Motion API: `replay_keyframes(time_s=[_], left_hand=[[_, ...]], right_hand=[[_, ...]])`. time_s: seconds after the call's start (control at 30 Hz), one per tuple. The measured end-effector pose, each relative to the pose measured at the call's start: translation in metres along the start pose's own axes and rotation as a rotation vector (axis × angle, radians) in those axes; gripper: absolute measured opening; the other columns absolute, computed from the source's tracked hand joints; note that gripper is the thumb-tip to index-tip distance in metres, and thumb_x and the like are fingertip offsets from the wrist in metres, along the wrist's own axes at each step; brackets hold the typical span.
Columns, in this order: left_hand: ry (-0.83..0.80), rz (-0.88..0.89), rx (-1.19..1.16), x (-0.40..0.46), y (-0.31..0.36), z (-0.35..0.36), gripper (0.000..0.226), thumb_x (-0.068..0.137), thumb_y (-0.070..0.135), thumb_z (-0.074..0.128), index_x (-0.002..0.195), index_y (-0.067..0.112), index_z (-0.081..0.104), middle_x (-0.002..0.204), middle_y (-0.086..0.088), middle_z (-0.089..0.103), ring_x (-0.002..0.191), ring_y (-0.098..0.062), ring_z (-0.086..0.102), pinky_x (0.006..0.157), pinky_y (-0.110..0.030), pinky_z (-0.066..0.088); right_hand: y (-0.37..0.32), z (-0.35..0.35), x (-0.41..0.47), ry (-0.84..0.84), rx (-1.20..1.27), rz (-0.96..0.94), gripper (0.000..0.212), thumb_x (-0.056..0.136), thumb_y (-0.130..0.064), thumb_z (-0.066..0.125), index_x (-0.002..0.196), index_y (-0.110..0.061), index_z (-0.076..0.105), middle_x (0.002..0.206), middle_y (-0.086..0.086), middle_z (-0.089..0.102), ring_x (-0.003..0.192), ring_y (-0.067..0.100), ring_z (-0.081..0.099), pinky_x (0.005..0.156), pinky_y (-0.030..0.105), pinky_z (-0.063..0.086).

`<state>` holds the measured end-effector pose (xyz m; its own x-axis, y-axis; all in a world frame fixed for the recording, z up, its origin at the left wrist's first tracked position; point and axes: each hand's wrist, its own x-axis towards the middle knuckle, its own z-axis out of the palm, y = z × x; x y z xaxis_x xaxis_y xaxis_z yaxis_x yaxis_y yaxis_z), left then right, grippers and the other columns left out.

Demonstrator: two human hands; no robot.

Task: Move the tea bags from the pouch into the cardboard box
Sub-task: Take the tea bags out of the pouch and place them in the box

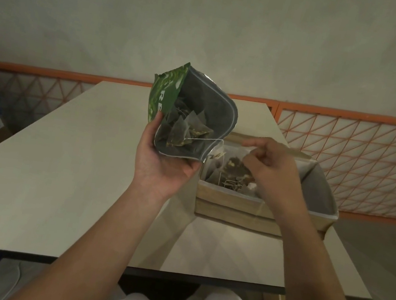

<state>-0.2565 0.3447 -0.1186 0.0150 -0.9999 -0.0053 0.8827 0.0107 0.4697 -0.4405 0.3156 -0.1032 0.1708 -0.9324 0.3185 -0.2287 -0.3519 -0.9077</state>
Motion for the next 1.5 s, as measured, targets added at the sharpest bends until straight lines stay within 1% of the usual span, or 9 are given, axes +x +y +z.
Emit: replay_keyframes(time_s=[0.07,0.2,0.3,0.4,0.53,0.87,1.13,1.37,1.5], left_hand=[[-0.001,0.001,0.013,0.001,0.0,0.0,0.058,0.097,0.055,0.053,0.142,0.019,0.059,0.143,-0.017,0.059,0.133,-0.038,0.056,0.084,-0.039,0.06],[-0.012,0.0,0.009,0.001,0.0,0.0,0.058,0.097,0.054,0.054,0.143,0.019,0.059,0.146,-0.017,0.058,0.135,-0.038,0.053,0.089,-0.04,0.059],[-0.011,0.004,0.019,0.001,0.0,0.0,0.058,0.097,0.054,0.053,0.143,0.019,0.058,0.145,-0.017,0.059,0.134,-0.038,0.055,0.089,-0.04,0.059],[-0.017,0.006,0.029,0.001,0.0,0.0,0.059,0.097,0.055,0.052,0.143,0.019,0.058,0.145,-0.018,0.058,0.131,-0.038,0.057,0.087,-0.04,0.059],[-0.021,0.012,0.059,0.002,0.0,-0.001,0.06,0.096,0.056,0.05,0.143,0.019,0.058,0.147,-0.019,0.056,0.131,-0.038,0.056,0.087,-0.04,0.059],[-0.01,0.005,0.036,0.002,0.0,-0.003,0.058,0.098,0.055,0.051,0.143,0.019,0.058,0.146,-0.017,0.057,0.137,-0.037,0.053,0.09,-0.039,0.059],[0.02,0.008,-0.006,0.002,0.001,-0.002,0.058,0.095,0.053,0.056,0.142,0.019,0.058,0.145,-0.017,0.058,0.136,-0.036,0.054,0.101,-0.04,0.053],[0.032,0.016,-0.007,0.002,-0.001,-0.002,0.058,0.095,0.054,0.055,0.142,0.021,0.059,0.145,-0.016,0.058,0.136,-0.035,0.053,0.093,-0.037,0.057],[0.031,0.023,-0.002,0.001,-0.001,-0.002,0.058,0.094,0.054,0.055,0.142,0.021,0.058,0.144,-0.016,0.059,0.133,-0.035,0.055,0.092,-0.038,0.058]], right_hand=[[0.001,0.004,0.002,-0.085,0.017,0.013,0.031,0.085,-0.003,0.064,0.105,-0.027,0.067,0.073,0.007,0.058,0.065,0.023,0.056,0.067,0.034,0.05],[0.009,0.017,0.005,-0.209,-0.327,-0.011,0.036,0.084,-0.006,0.066,0.116,-0.022,0.066,0.08,0.004,0.063,0.063,0.008,0.054,0.058,0.008,0.042],[0.01,0.019,0.008,-0.301,-0.382,0.008,0.027,0.084,-0.01,0.066,0.109,-0.02,0.065,0.083,0.009,0.064,0.062,0.006,0.051,0.052,0.006,0.038],[0.007,0.02,0.01,-0.341,-0.315,-0.003,0.045,0.085,-0.023,0.071,0.126,-0.032,0.057,0.078,-0.004,0.063,0.065,0.001,0.056,0.058,0.01,0.04],[0.007,0.019,0.011,-0.28,-0.205,-0.026,0.033,0.087,-0.04,0.067,0.12,-0.034,0.064,0.079,-0.003,0.069,0.072,0.009,0.064,0.066,0.022,0.046],[0.008,0.016,0.007,0.011,-0.093,-0.051,0.012,0.086,-0.026,0.072,0.076,-0.033,0.069,0.076,-0.013,0.065,0.065,-0.004,0.054,0.058,0.008,0.04],[0.013,-0.007,0.007,-0.065,0.191,0.119,0.012,0.093,-0.01,0.063,0.105,-0.01,0.062,0.094,0.011,0.072,0.068,0.023,0.072,0.065,0.03,0.058],[0.023,-0.007,0.015,-0.151,-0.113,0.09,0.037,0.09,0.002,0.061,0.118,-0.022,0.061,0.104,-0.006,0.069,0.064,0.012,0.068,0.061,0.019,0.054],[0.025,-0.001,0.015,-0.066,-0.227,0.112,0.02,0.088,-0.004,0.066,0.089,-0.024,0.068,0.087,-0.004,0.066,0.055,0.007,0.064,0.054,0.017,0.051]])
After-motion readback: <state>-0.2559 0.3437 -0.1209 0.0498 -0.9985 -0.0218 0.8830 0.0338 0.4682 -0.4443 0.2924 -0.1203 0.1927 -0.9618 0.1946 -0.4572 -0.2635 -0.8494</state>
